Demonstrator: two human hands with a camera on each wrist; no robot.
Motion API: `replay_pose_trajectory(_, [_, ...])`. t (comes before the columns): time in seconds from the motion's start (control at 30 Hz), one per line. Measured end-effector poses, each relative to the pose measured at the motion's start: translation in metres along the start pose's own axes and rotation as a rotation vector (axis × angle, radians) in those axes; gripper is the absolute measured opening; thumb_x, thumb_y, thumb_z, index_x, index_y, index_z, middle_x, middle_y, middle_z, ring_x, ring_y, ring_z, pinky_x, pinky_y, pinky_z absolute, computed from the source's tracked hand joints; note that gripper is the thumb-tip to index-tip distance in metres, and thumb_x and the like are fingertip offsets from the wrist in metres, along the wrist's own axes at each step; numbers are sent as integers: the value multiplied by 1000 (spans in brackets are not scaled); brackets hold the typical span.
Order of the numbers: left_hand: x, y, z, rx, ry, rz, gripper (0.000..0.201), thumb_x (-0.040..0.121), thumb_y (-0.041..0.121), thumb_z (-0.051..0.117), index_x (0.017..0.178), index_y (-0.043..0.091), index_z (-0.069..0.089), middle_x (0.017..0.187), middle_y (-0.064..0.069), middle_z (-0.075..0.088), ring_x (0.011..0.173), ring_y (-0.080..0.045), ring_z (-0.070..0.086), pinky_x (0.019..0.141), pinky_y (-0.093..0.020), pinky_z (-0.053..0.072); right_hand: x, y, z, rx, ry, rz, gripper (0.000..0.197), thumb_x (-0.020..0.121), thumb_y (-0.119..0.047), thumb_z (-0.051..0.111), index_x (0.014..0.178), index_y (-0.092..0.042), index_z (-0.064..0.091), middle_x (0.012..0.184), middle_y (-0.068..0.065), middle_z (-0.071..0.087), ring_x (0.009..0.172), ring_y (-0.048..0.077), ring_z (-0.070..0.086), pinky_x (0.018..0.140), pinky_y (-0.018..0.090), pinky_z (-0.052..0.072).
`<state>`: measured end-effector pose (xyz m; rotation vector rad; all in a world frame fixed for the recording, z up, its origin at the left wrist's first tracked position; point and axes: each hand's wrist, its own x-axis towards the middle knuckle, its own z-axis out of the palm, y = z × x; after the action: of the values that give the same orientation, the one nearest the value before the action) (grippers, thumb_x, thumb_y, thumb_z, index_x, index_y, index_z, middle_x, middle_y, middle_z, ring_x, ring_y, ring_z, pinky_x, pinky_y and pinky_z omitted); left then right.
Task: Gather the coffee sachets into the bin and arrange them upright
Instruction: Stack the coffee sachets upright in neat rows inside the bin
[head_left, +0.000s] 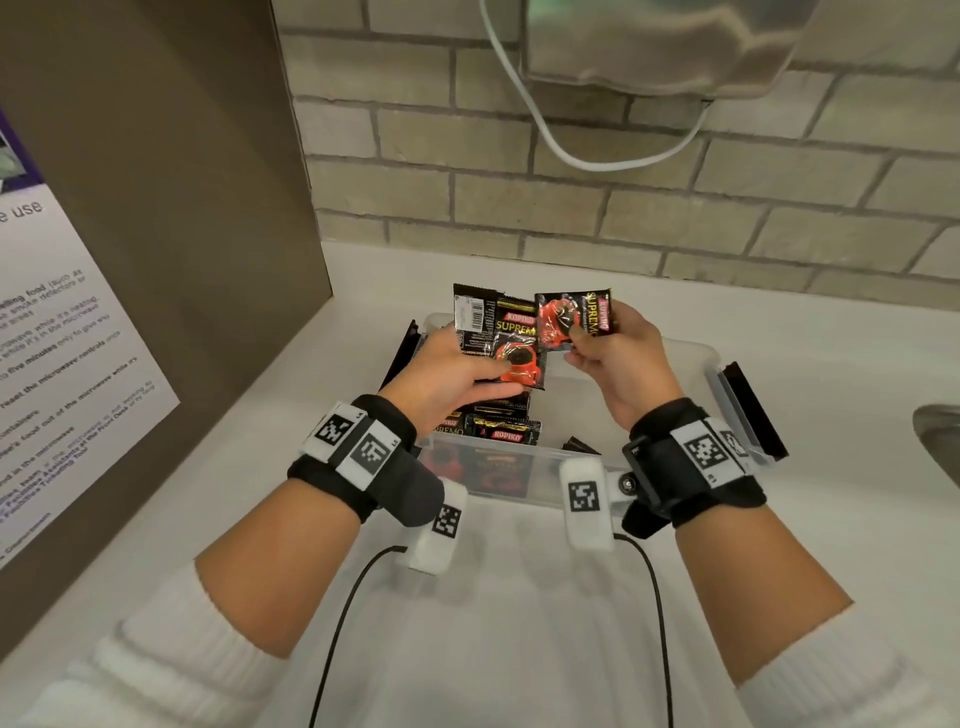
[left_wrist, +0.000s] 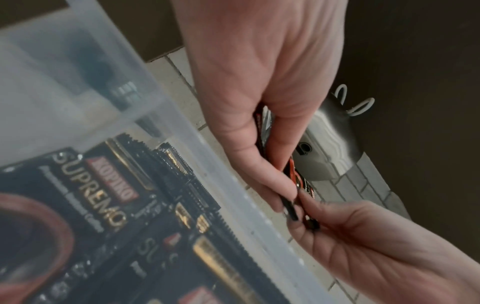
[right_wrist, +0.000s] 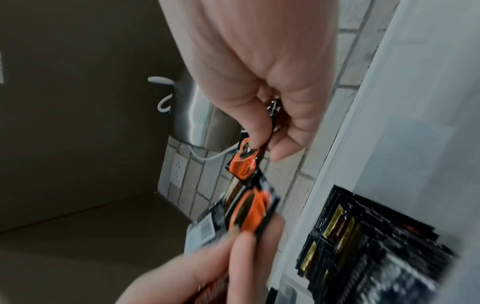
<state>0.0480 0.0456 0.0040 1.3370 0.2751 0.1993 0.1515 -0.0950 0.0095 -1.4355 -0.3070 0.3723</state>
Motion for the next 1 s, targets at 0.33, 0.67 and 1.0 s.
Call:
replay_pose_trajectory(0.33, [3, 0, -3, 33, 155, 89, 44, 82, -11, 60, 120, 11, 49, 113, -10, 63, 94, -18, 67, 72, -24, 58, -7, -1, -3, 133, -49, 2, 35, 81, 8, 58, 116, 3, 57, 104, 17, 67, 93, 25, 65, 89, 38, 49])
replay_pose_trajectory(0.67, [1, 1, 3, 29, 78, 57, 36, 86, -6, 57, 117, 9, 53, 119, -12, 62, 107, -25, 63, 84, -35, 57, -17, 9, 23, -1, -41, -22, 14, 93, -6, 51, 87, -8, 63, 87, 9, 66, 81, 22, 63, 89, 40, 50])
replay_pose_trajectory(1.0, [-6, 7, 12, 57, 69, 68, 31, 88, -7, 53, 114, 10, 51, 115, -14, 62, 93, -28, 68, 76, -34, 59, -15, 19, 38, -80, 195, -210, 9, 93, -11, 52, 93, -13, 61, 92, 12, 68, 89, 29, 66, 86, 44, 54])
